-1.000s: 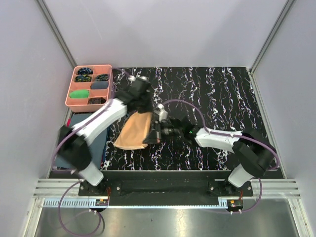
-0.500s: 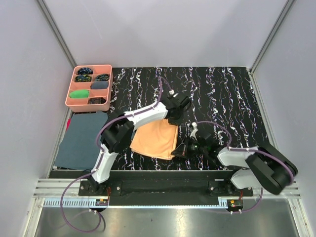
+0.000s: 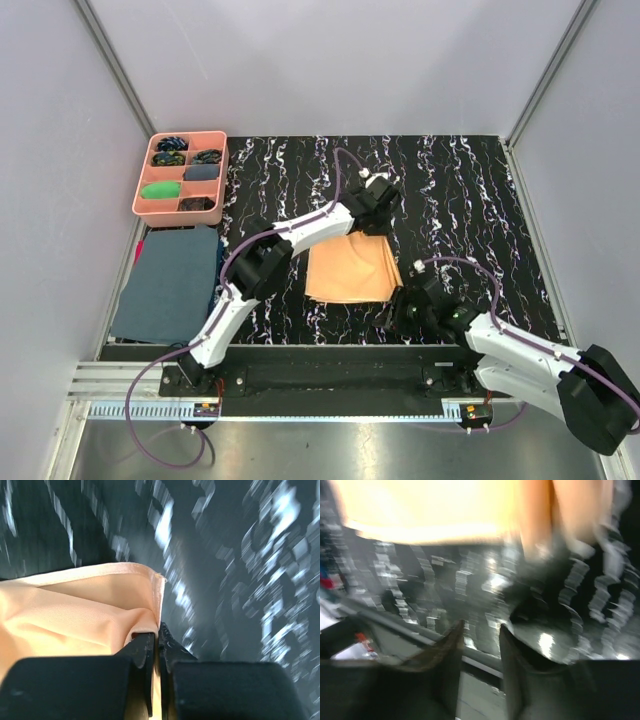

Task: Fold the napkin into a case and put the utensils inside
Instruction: Turn over the upper triangle folded napkin at the center of the board.

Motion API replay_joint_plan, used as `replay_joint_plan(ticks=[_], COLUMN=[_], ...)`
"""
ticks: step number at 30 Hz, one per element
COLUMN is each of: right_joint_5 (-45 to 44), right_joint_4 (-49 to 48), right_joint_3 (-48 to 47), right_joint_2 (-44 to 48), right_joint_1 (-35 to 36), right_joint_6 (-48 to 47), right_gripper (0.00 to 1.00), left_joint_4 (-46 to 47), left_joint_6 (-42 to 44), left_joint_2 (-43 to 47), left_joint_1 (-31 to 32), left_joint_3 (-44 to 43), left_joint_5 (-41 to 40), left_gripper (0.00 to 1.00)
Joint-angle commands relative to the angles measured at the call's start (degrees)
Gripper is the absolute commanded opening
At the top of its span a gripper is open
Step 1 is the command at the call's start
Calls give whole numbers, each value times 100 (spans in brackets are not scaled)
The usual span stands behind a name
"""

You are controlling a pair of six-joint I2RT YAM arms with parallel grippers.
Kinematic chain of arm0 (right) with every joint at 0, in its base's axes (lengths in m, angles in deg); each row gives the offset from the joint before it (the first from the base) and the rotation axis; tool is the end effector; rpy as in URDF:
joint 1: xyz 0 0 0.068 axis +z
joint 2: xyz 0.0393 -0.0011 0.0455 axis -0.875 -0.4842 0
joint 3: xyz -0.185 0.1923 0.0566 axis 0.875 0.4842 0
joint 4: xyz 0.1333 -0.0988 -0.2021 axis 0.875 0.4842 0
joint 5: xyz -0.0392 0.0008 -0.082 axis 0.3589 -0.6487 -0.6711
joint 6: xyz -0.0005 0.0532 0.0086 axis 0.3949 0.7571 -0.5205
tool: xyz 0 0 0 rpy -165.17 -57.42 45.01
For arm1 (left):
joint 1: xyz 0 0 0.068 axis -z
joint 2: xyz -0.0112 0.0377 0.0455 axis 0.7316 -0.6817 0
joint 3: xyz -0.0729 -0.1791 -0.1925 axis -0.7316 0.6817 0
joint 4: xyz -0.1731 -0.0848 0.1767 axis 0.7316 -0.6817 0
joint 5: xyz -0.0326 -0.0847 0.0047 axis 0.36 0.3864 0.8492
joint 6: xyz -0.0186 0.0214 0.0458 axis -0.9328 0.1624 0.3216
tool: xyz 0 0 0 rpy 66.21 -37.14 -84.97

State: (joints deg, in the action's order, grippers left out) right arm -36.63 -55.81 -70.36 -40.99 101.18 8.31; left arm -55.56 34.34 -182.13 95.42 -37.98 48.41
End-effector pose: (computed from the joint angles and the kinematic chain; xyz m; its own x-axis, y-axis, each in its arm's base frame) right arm 0.1247 0.1122 0.1434 -0.9069 0.3044 -0.2914 0.0592 0.7768 0.6269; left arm 0.3506 -0.3910 0.1756 -0.8671 -0.0346 -0.4970 0.1799 0.9086 -0.3770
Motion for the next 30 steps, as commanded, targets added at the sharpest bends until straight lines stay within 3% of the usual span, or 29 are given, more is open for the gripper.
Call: replay_joint_plan(ticks=[1,3,4,7,8,11,15,20,24,28,30], right_joint_5=[-226,-524,-770,-1271,-1308,-1475,-1494,-905,-571,-509,-177], right_joint_4=[1156,1709,1876,2475,2615,2739,2661,2065,1992,1871,1616], right_joint_3=[-176,-500,-641,-1273,-1606,-2221,-2891,-3558,-4060,-4132,-3991], right_joint_2=[80,194,230,265,213,-129,-980,-2018,-3045,-3479,-3558], right_joint_1=[38,38,38,-102,-207,-682,-1410,-2132,-2353,-2484,-2634], right_joint_6=[-50,-103,-243,-576,-726,-1323,-2236,-2958,-3530,-3435,-3251], right_gripper=[53,62,65,76,79,82,87,86,78,69,62], left_joint_4=[952,979,987,953,822,461,320,284,425,749,995], left_joint_6=[117,178,205,415,451,583,609,688,759,584,495], left_joint_2=[85,208,261,515,577,937,1973,3167,3478,3197,2995], left_joint_1=[-112,-112,-112,-112,-120,-217,-515,-963,-1113,-1123,-1052], left_joint_3=[-448,-387,-360,-298,-307,-237,700,1871,2714,2804,2874], left_joint_5=[-278,-182,-120,152,301,372,522,601,872,1557,1875], left_gripper=[11,27,41,60,62,85,97,93,73,52,47])
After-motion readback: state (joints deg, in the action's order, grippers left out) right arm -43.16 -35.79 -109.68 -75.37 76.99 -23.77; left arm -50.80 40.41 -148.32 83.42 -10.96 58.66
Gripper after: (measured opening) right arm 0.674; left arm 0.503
